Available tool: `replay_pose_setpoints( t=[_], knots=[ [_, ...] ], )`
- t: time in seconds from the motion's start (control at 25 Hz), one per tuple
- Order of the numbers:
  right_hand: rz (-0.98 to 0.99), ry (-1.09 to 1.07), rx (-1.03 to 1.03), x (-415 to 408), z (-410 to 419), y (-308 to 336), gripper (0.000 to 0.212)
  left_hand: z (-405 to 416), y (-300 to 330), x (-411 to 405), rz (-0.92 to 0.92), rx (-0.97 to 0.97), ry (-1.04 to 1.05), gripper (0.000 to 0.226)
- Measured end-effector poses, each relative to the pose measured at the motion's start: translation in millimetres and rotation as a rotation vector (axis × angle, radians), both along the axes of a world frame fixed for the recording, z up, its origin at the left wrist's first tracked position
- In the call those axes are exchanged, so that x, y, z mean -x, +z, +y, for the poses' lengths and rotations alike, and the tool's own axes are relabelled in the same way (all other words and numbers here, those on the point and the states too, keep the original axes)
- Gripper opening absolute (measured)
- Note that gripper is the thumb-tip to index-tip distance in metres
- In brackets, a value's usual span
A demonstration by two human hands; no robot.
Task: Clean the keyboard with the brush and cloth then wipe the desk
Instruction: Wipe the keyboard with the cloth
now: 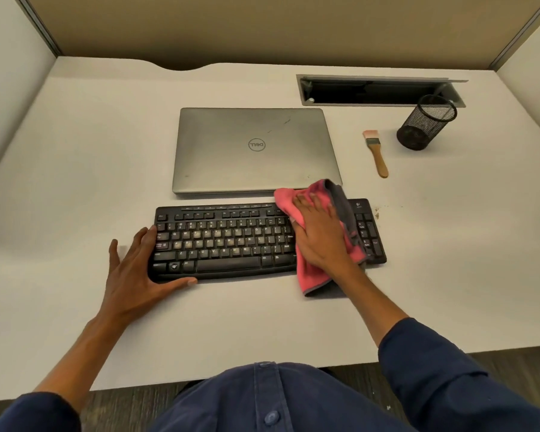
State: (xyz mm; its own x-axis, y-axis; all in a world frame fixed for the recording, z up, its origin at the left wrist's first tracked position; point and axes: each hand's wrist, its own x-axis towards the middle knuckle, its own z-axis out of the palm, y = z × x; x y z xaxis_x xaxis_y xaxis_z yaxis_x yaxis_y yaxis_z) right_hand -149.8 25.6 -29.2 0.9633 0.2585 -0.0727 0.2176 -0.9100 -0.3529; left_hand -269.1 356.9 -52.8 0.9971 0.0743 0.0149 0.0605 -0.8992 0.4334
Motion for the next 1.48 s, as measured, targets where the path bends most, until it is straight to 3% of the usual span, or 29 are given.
replay_pose_setpoints(
  t=[0.56, 0.8, 1.04, 1.32, 1.48],
  knots=[
    [0.035, 0.336, -0.039, 6, 156, 8, 0.051, 11, -6, -3, -0.060, -0.001, -0.043, 0.122],
    [0.039, 0.474, -0.067, 6, 215, 4, 0.053, 15, -8, -6, -0.067, 0.022, -0.053, 0.104],
    [0.027, 0.543, -0.106, 25, 209, 4, 0.054, 14, -6, -4, -0.104, 0.061, -0.015, 0.103],
    [0.062, 0.602, -0.142, 62, 183, 4, 0.057, 21, -13, -4, -0.004, -0.036, 0.137, 0.142],
    [0.065, 0.622, -0.142, 74, 164, 1, 0.055, 21, -11, -5, 0.023, -0.078, 0.039, 0.127]
  ],
)
